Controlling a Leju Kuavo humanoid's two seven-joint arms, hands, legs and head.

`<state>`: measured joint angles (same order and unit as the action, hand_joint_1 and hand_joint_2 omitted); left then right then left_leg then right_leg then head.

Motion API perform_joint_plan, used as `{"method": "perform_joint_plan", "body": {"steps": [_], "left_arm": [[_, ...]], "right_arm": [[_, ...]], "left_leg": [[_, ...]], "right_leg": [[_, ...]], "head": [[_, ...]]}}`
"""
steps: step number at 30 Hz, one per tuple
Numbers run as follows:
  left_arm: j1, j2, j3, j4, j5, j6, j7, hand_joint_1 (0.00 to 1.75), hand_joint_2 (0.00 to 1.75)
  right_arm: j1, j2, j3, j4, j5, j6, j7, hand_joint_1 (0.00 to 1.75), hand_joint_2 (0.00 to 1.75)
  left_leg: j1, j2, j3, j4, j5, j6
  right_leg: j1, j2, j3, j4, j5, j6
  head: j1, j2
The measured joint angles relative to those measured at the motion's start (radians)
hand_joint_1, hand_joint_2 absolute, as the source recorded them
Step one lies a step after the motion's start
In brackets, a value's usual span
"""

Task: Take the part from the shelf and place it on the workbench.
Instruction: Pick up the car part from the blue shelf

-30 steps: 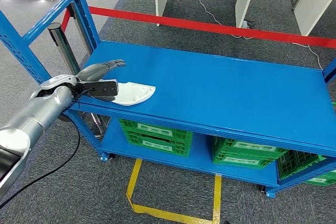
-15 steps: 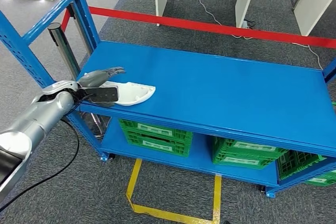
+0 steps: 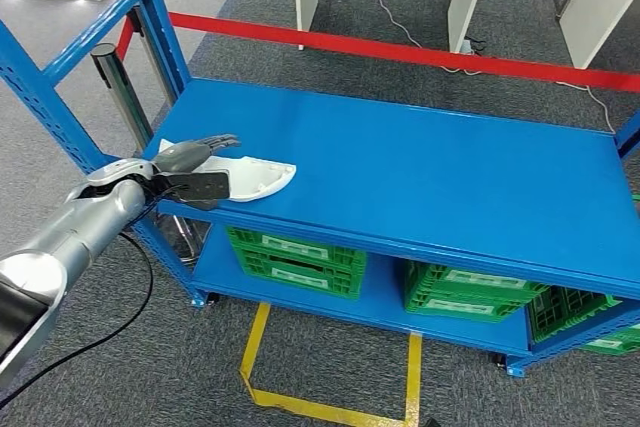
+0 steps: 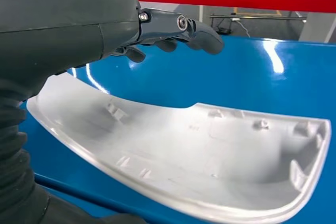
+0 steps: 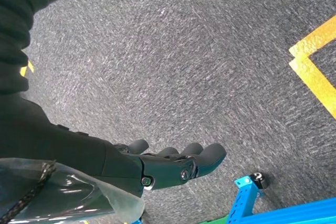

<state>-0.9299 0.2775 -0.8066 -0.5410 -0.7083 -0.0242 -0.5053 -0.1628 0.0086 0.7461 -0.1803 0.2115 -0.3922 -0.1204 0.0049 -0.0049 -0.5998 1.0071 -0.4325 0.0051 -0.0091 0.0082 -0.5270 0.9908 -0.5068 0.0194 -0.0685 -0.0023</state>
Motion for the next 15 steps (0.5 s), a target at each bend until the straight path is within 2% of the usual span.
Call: {"method": "perform_joint_plan", "body": {"steps": [15], "left_arm": [[0.002,-0.016,-0.016,0.046,-0.015,0.021,0.008,0.0,1.75]], "right_arm": [[-0.004,0.0,-0.008,-0.002,0.004,0.0,-0.003,0.0,1.75]], "left_leg": [[0.0,0.0,0.0,0.0,0.0,0.0]], "right_leg": [[0.0,0.0,0.0,0.0,0.0,0.0]], "head": [[0.0,0.0]]}}
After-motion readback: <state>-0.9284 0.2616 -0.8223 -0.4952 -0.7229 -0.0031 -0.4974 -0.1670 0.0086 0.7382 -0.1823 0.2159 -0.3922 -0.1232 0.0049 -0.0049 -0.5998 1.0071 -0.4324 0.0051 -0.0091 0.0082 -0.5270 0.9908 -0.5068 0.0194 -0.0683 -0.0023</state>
